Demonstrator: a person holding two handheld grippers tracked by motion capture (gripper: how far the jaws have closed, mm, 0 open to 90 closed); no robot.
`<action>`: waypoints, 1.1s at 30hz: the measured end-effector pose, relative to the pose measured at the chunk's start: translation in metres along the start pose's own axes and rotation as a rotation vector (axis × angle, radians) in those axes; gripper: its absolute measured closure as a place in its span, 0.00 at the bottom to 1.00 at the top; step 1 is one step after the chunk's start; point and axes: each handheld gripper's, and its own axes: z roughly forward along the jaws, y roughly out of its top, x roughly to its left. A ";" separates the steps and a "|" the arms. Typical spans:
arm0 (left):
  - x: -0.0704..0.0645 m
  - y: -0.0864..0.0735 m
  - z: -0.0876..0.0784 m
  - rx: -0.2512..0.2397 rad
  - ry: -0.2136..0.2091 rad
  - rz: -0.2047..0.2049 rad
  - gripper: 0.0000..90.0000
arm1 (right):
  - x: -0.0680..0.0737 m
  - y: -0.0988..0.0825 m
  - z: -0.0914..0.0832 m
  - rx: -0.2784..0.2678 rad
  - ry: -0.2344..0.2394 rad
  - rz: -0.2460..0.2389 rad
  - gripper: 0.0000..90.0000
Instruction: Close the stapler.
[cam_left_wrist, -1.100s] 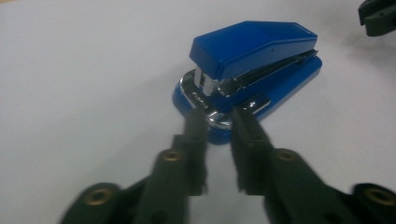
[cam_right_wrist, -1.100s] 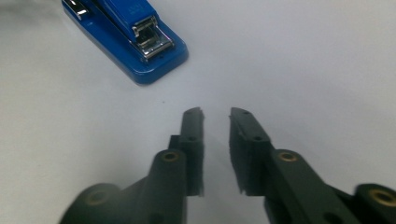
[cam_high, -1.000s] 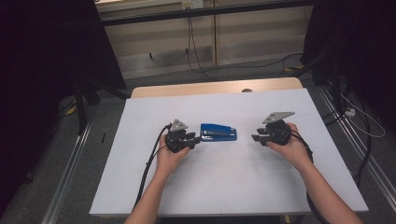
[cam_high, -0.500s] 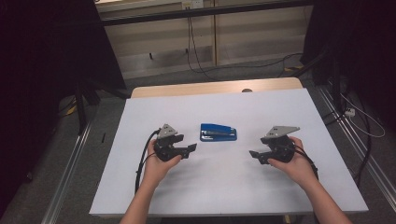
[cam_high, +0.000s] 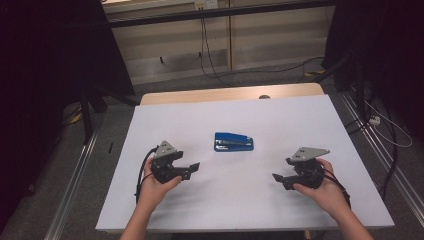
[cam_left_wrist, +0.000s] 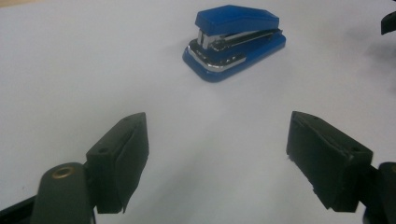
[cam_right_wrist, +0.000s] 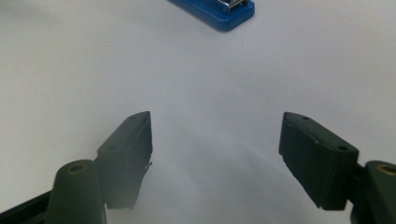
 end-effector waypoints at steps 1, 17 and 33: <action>0.001 -0.002 -0.002 0.002 0.001 0.000 0.22 | 0.000 -0.001 -0.001 0.000 -0.001 0.002 0.29; 0.009 -0.023 -0.029 0.016 0.009 0.000 0.15 | -0.002 -0.018 -0.017 0.005 -0.027 0.017 0.26; 0.017 -0.037 -0.044 0.025 0.006 0.003 0.12 | -0.002 -0.033 -0.026 -0.022 -0.035 0.038 0.22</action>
